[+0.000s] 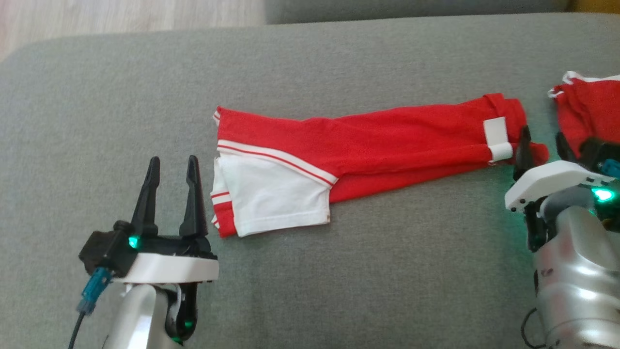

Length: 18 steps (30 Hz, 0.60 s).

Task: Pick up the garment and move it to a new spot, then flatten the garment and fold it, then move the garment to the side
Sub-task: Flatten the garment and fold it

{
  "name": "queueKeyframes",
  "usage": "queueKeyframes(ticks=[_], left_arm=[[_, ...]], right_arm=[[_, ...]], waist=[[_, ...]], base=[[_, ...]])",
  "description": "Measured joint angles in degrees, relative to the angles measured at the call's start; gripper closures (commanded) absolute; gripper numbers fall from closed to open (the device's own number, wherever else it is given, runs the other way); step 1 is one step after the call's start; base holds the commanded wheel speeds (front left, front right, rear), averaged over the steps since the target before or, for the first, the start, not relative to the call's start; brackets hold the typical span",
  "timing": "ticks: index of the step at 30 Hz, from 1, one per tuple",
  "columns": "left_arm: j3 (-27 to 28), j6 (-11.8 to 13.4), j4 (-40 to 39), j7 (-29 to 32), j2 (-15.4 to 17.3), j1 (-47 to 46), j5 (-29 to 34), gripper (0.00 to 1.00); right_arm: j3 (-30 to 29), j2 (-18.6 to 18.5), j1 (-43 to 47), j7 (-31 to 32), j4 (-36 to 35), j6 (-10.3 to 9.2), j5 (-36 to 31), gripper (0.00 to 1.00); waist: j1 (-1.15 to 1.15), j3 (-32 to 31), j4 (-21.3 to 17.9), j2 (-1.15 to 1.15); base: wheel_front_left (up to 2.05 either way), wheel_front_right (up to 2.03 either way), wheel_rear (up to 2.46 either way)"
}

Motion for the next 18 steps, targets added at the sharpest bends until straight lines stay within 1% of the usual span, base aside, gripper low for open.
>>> queueKeyframes(ticks=[2, 6, 12, 13, 14, 18], left_arm=[[-0.3, 0.0, 0.1, 0.0, 0.0, -0.1, 0.0, 0.0], [-0.9, 0.0, 0.3, 0.0, 0.0, -0.8, 0.0, 0.0], [-1.2, -0.1, 0.4, 0.0, -0.1, -2.5, 0.0, 0.0], [-1.1, -0.1, 0.4, 0.0, -0.1, -2.7, 0.0, 0.0], [-1.1, -0.1, 0.4, 0.0, -0.1, -2.8, 0.0, 0.0], [-0.9, -0.1, 0.4, 0.0, -0.1, -3.1, 0.0, 0.0]], right_arm=[[-2.8, -0.1, -1.1, 0.9, 2.4, 0.0, -2.8, 0.0], [-4.8, 0.0, -2.7, 1.7, 7.4, 0.0, -6.0, 0.0], [-8.3, -0.1, -5.3, 1.7, 10.4, 0.0, -10.3, 0.0], [-8.5, -0.1, -5.9, 1.6, 10.9, 0.0, -10.5, 0.44], [-8.4, -0.2, -6.4, 1.4, 11.5, 0.0, -10.9, 1.0], [-8.9, 0.1, -7.6, -0.9, 11.9, 0.0, -12.0, 1.0]], waist=[[0.0, 0.6, 0.6, 0.0], [0.0, 1.6, 1.4, 0.0], [0.0, 2.6, 1.5, 0.0], [0.0, 2.7, 1.4, 0.0], [0.0, 2.8, 1.3, 0.0], [0.0, 3.0, 0.5, 0.0]], base=[[0.0, 0.0, 0.0], [0.0, 0.0, 0.0], [0.0, 0.0, 0.0], [0.0, 0.0, 0.0], [0.0, 0.0, 0.0], [0.0, 0.0, 0.0]])
